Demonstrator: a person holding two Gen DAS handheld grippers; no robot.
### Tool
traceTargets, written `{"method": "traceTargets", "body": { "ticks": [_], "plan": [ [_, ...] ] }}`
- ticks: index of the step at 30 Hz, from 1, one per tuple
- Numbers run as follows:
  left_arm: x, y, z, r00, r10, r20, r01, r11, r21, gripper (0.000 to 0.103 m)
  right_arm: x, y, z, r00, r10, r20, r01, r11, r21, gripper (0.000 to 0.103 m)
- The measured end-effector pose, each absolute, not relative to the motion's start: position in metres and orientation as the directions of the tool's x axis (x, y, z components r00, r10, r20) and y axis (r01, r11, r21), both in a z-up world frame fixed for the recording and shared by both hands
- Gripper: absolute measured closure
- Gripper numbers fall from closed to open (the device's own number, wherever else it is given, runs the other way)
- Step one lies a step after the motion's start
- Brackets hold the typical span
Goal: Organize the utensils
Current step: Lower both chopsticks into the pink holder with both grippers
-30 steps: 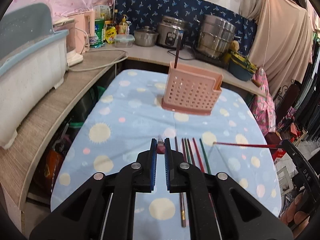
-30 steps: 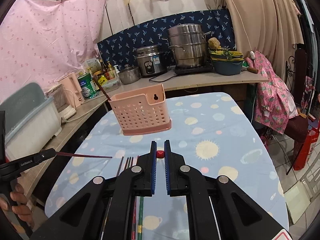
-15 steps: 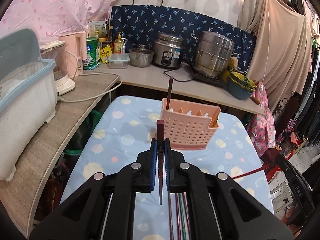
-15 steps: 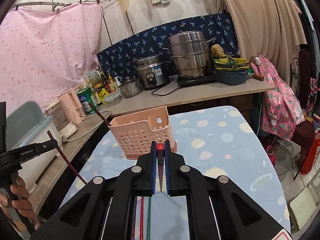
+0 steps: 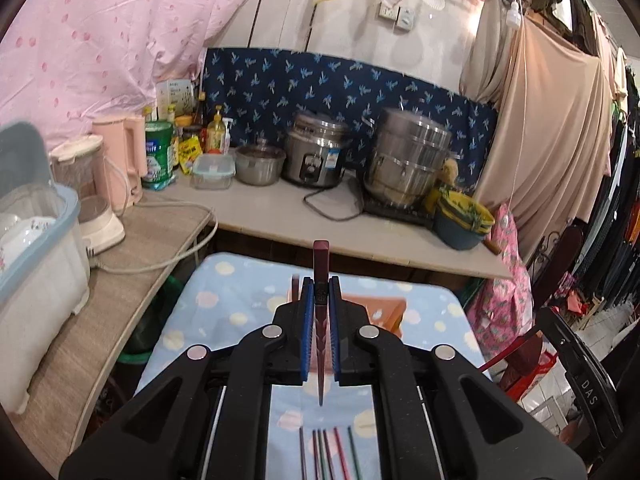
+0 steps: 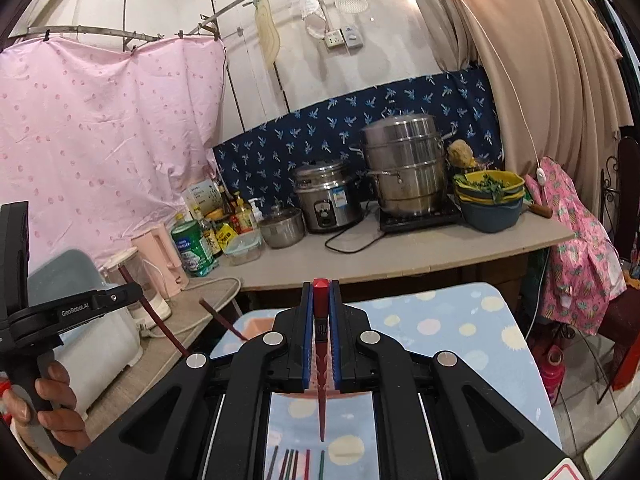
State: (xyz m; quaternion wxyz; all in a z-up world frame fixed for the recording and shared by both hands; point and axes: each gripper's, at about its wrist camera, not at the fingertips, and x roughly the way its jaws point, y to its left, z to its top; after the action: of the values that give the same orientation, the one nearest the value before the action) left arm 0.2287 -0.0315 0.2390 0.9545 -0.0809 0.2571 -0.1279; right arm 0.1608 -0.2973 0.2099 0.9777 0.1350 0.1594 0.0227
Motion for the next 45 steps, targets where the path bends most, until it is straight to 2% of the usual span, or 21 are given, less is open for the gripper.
{"method": "traceTargets", "body": {
  "ticks": [6, 11, 28, 34, 39, 42, 45],
  "plan": [
    [0.250, -0.038, 0.281, 0.885, -0.274, -0.375, 0.200, 0.954, -0.225, 0.096, 0.191, -0.297, 0.252, 0.976, 0.081, -0.201, -0.022, 0.959, 0.282, 0.096],
    [0.274, -0.046, 0.287, 0.909, -0.238, -0.343, 0.175, 0.963, -0.206, 0.096, 0.224, -0.295, 0.265, 0.981, 0.080, -0.176, -0.025, 0.954, 0.298, 0.096],
    [0.329, -0.050, 0.219, 0.850, -0.226, -0.476, 0.143, 0.968, -0.205, 0.096, 0.303, -0.285, 0.187, 0.930, 0.095, -0.356, 0.018, 0.954, 0.300, 0.096],
    [0.330, -0.050, 0.207, 0.833, -0.237, -0.500, 0.145, 0.966, -0.216, 0.094, 0.303, -0.285, 0.176, 0.923, 0.090, -0.375, 0.025, 0.956, 0.292, 0.092],
    [0.325, -0.046, 0.204, 0.838, -0.221, -0.499, 0.125, 0.968, -0.218, 0.073, 0.292, -0.288, 0.181, 0.928, 0.090, -0.362, 0.023, 0.955, 0.296, 0.087],
    [0.316, -0.043, 0.206, 0.844, -0.212, -0.493, 0.121, 0.970, -0.211, 0.069, 0.280, -0.289, 0.185, 0.933, 0.088, -0.349, 0.021, 0.954, 0.298, 0.080],
    [0.306, -0.042, 0.206, 0.844, -0.207, -0.495, 0.121, 0.972, -0.200, 0.069, 0.267, -0.289, 0.186, 0.933, 0.097, -0.346, 0.013, 0.953, 0.302, 0.079]
  ]
}}
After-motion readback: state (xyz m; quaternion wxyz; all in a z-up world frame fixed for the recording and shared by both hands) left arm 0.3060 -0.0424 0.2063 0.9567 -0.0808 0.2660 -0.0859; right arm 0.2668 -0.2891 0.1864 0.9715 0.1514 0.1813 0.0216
